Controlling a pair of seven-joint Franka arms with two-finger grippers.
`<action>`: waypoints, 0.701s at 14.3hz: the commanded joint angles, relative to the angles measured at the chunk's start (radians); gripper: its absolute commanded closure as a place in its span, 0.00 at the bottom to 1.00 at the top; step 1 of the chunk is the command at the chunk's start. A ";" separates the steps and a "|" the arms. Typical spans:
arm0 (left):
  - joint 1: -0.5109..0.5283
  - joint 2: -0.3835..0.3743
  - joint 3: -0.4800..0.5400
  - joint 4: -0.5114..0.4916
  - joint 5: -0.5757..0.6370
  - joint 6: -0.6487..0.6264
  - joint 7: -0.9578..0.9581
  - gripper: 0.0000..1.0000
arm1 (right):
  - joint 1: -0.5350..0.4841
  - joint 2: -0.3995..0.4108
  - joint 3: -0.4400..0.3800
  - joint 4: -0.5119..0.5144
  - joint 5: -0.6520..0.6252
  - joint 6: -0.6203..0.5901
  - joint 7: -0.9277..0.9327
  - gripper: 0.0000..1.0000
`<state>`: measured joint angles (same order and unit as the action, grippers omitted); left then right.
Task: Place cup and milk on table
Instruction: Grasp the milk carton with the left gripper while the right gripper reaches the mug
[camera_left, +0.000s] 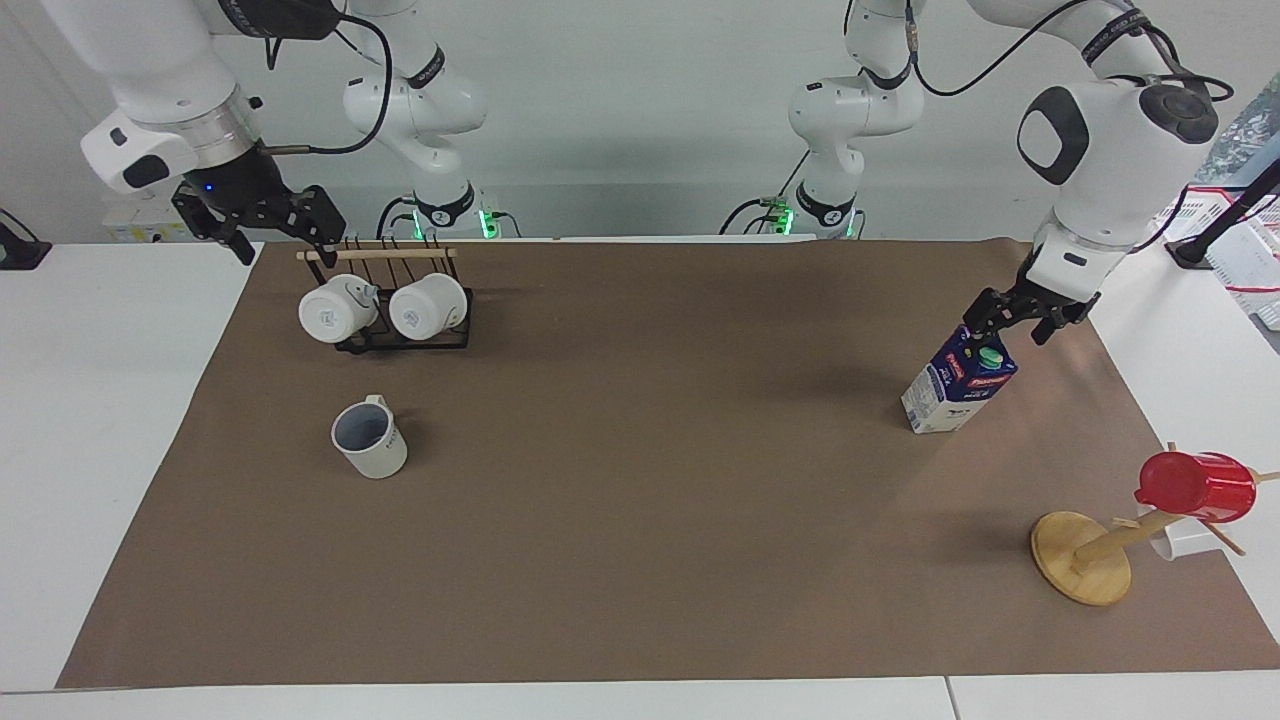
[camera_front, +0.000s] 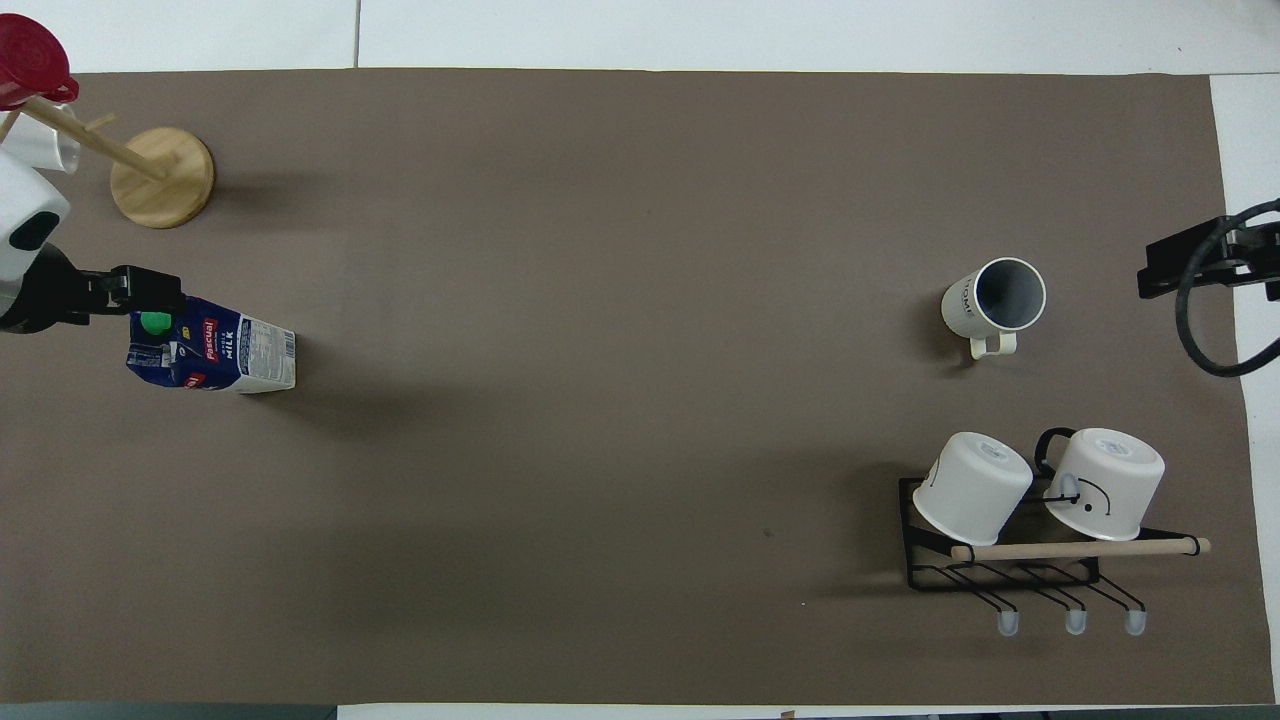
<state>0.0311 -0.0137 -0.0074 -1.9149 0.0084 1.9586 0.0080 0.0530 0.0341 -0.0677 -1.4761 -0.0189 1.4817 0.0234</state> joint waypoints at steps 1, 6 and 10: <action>0.007 -0.019 -0.003 -0.096 -0.024 0.112 0.006 0.00 | -0.038 -0.042 -0.001 -0.145 0.022 0.153 -0.117 0.00; 0.007 -0.015 -0.005 -0.130 -0.024 0.134 0.004 0.00 | -0.085 0.101 -0.001 -0.170 0.046 0.337 -0.310 0.00; 0.001 -0.014 -0.005 -0.130 -0.024 0.134 0.004 0.00 | -0.108 0.133 -0.001 -0.372 0.091 0.608 -0.463 0.00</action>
<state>0.0323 -0.0118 -0.0117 -2.0217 0.0077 2.0696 0.0079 -0.0469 0.1885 -0.0727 -1.7185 0.0422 1.9689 -0.3643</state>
